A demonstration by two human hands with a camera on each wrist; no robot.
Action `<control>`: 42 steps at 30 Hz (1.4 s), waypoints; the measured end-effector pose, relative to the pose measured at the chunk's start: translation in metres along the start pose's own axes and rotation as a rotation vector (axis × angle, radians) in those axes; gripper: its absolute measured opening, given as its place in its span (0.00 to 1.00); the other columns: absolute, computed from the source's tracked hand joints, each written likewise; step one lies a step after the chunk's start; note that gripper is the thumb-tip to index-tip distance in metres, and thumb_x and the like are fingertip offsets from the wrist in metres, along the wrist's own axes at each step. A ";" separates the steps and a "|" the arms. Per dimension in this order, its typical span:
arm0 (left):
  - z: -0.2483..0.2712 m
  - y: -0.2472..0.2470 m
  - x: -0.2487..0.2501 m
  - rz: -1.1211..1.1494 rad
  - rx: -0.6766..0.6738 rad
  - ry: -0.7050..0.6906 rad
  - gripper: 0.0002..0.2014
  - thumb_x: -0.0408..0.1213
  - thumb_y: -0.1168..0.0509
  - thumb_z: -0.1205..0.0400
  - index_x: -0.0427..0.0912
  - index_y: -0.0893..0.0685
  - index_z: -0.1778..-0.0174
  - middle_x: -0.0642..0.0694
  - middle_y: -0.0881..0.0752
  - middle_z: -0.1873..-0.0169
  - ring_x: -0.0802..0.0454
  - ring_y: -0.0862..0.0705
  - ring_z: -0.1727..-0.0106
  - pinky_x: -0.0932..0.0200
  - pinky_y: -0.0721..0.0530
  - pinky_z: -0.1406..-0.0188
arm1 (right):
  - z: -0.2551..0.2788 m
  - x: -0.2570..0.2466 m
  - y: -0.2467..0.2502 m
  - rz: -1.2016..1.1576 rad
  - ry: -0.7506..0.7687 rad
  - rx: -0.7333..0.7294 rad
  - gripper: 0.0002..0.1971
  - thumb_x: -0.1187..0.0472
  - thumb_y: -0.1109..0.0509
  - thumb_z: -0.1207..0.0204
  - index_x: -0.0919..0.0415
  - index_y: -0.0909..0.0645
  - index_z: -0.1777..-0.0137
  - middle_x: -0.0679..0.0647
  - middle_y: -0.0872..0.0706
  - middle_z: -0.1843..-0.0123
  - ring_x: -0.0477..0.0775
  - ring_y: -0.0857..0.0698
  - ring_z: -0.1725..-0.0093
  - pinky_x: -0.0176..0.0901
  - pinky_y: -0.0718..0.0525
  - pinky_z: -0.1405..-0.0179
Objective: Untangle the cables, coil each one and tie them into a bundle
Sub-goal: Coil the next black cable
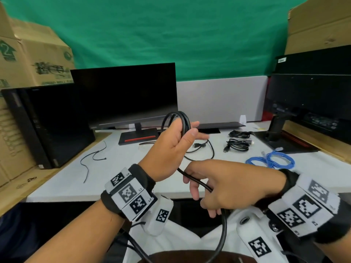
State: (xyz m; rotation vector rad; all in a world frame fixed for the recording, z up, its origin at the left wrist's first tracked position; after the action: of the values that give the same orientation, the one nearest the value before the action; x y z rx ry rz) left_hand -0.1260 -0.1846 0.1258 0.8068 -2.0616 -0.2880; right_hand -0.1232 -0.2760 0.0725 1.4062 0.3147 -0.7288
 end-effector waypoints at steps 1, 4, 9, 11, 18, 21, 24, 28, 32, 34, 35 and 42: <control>0.000 0.001 -0.001 -0.077 0.006 -0.012 0.15 0.52 0.46 0.10 0.45 0.24 0.39 0.59 0.08 0.48 0.67 0.18 0.34 0.69 0.24 0.36 | 0.000 0.000 0.002 -0.081 0.012 0.005 0.16 0.70 0.31 0.23 0.56 0.28 0.39 0.53 0.11 0.48 0.61 0.08 0.57 0.63 0.10 0.50; -0.001 0.013 -0.007 -0.272 0.075 -0.040 0.19 0.54 0.47 0.11 0.39 0.29 0.51 0.45 0.10 0.61 0.62 0.11 0.54 0.54 0.17 0.53 | 0.000 -0.008 0.009 -0.477 0.072 -0.003 0.10 0.72 0.31 0.20 0.67 0.28 0.43 0.58 0.10 0.56 0.62 0.07 0.56 0.57 0.10 0.49; 0.001 0.044 -0.024 -0.447 0.203 0.048 0.18 0.56 0.48 0.13 0.48 0.39 0.62 0.44 0.31 0.73 0.47 0.32 0.74 0.43 0.26 0.71 | 0.002 -0.012 0.026 -0.986 0.113 0.059 0.19 0.54 0.36 0.16 0.70 0.23 0.37 0.49 0.31 0.75 0.46 0.31 0.83 0.48 0.13 0.73; 0.002 0.047 -0.033 -0.321 0.175 0.113 0.19 0.54 0.46 0.12 0.48 0.39 0.63 0.50 0.35 0.73 0.52 0.35 0.73 0.44 0.26 0.72 | 0.003 -0.006 0.036 -0.873 0.104 0.138 0.18 0.53 0.38 0.14 0.67 0.20 0.36 0.48 0.38 0.73 0.45 0.41 0.81 0.37 0.26 0.82; 0.003 0.018 -0.016 0.018 -0.097 0.136 0.27 0.67 0.39 0.21 0.42 0.20 0.59 0.52 0.25 0.83 0.57 0.25 0.84 0.71 0.28 0.82 | 0.040 -0.008 0.105 -0.107 0.343 0.925 0.09 0.56 0.29 0.20 0.54 0.11 0.60 0.49 0.20 0.75 0.41 0.27 0.75 0.38 0.26 0.77; 0.002 0.010 -0.006 0.068 -0.187 0.139 0.14 0.53 0.27 0.21 0.48 0.20 0.63 0.54 0.27 0.81 0.53 0.27 0.84 0.56 0.19 0.79 | 0.047 -0.011 0.107 -0.078 0.437 1.005 0.07 0.54 0.31 0.19 0.47 0.14 0.59 0.44 0.14 0.68 0.40 0.21 0.69 0.34 0.21 0.70; 0.008 0.001 -0.007 0.215 -0.271 0.205 0.12 0.43 0.32 0.16 0.42 0.21 0.63 0.51 0.33 0.84 0.53 0.37 0.86 0.46 0.13 0.73 | 0.048 -0.019 0.103 0.022 0.510 0.994 0.11 0.55 0.37 0.13 0.56 0.14 0.52 0.50 0.14 0.63 0.48 0.17 0.64 0.43 0.18 0.63; 0.018 -0.023 0.002 0.432 -0.464 0.292 0.17 0.44 0.42 0.12 0.43 0.18 0.64 0.51 0.40 0.86 0.53 0.45 0.87 0.49 0.14 0.70 | 0.042 -0.011 0.103 -0.039 0.550 0.983 0.06 0.59 0.42 0.12 0.56 0.24 0.47 0.49 0.24 0.66 0.51 0.28 0.68 0.44 0.26 0.68; 0.022 -0.030 0.012 0.658 -0.546 0.317 0.19 0.48 0.44 0.13 0.42 0.20 0.66 0.55 0.38 0.88 0.56 0.44 0.89 0.50 0.15 0.69 | 0.024 -0.001 0.091 -0.154 0.577 0.906 0.05 0.61 0.44 0.13 0.50 0.32 0.48 0.50 0.24 0.61 0.48 0.29 0.66 0.41 0.28 0.64; 0.025 -0.033 0.015 0.793 -0.593 0.342 0.19 0.48 0.45 0.15 0.43 0.20 0.66 0.55 0.37 0.88 0.56 0.44 0.89 0.49 0.14 0.68 | 0.016 0.000 0.083 -0.200 0.590 0.831 0.04 0.57 0.45 0.12 0.46 0.32 0.47 0.54 0.21 0.53 0.59 0.25 0.60 0.55 0.23 0.60; 0.026 -0.035 0.017 0.857 -0.614 0.351 0.18 0.47 0.45 0.15 0.43 0.20 0.67 0.55 0.37 0.87 0.55 0.44 0.89 0.49 0.13 0.68 | 0.012 -0.001 0.081 -0.233 0.598 0.793 0.03 0.52 0.45 0.12 0.44 0.31 0.46 0.55 0.19 0.49 0.66 0.23 0.55 0.63 0.21 0.54; 0.017 -0.023 0.016 0.963 -0.514 0.298 0.20 0.47 0.51 0.15 0.43 0.25 0.69 0.54 0.38 0.88 0.53 0.44 0.90 0.47 0.14 0.65 | 0.004 -0.004 0.072 -0.381 0.586 0.590 0.17 0.55 0.33 0.16 0.46 0.32 0.31 0.54 0.17 0.44 0.68 0.15 0.50 0.59 0.11 0.48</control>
State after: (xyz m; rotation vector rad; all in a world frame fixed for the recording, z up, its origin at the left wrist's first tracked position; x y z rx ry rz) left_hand -0.1363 -0.2143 0.1154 -0.4477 -1.7438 -0.1232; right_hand -0.0817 -0.2790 0.1317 2.1532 0.8972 -0.7329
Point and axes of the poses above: each hand's wrist, its own z-axis away from the middle knuckle, its own y-axis out of the back of the hand, x = y × z, the point moved 9 cm from there along -z, towards the middle knuckle
